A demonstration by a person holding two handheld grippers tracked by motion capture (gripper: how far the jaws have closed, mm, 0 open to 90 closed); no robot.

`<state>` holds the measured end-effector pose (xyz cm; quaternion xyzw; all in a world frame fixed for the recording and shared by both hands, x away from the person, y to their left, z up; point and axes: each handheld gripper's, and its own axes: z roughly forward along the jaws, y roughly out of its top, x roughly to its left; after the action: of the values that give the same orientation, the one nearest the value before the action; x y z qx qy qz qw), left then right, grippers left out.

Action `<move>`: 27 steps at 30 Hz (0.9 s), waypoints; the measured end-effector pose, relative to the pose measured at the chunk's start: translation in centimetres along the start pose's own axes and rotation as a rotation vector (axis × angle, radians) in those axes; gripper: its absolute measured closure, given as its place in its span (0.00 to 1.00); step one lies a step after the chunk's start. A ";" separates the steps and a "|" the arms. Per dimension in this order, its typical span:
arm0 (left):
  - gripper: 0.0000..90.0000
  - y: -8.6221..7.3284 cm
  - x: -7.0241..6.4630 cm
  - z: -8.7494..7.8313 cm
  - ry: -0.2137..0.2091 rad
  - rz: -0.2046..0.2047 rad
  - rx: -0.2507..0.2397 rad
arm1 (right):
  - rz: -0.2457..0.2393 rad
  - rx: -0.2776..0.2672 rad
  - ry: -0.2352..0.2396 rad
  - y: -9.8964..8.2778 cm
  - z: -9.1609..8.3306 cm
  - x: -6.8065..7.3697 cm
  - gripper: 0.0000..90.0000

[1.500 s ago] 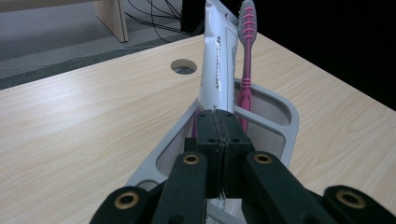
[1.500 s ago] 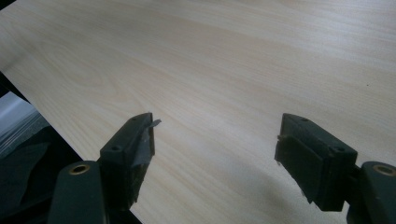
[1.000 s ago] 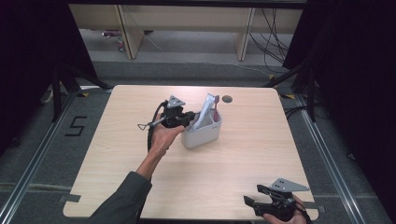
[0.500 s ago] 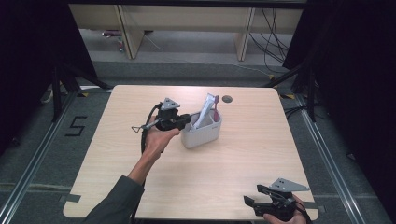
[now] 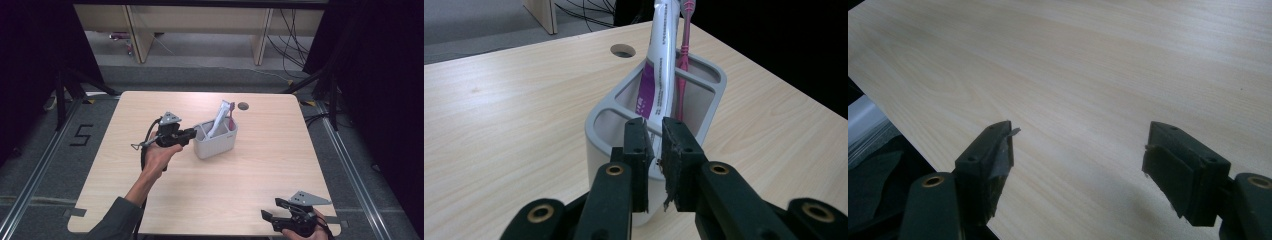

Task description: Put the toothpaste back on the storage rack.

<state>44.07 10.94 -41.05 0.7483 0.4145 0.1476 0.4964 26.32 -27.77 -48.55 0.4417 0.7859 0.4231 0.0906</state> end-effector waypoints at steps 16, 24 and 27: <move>0.83 -2.2 -0.2 -2.2 -0.032 0.018 0.037 | 0.029 0.013 0.005 -0.1 -0.1 0.2 0.31; 0.72 -3.1 -0.1 -3.2 -0.019 0.012 0.039 | 0.006 0.006 -0.010 -0.1 0.0 0.0 0.31; 0.64 -3.4 -0.1 -3.5 -0.021 0.012 0.048 | -0.012 0.002 -0.020 -0.1 0.1 0.0 0.31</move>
<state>40.20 13.63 -42.37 0.7641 0.4082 0.1326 0.4816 26.33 -27.73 -48.70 0.4413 0.7881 0.4173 0.1003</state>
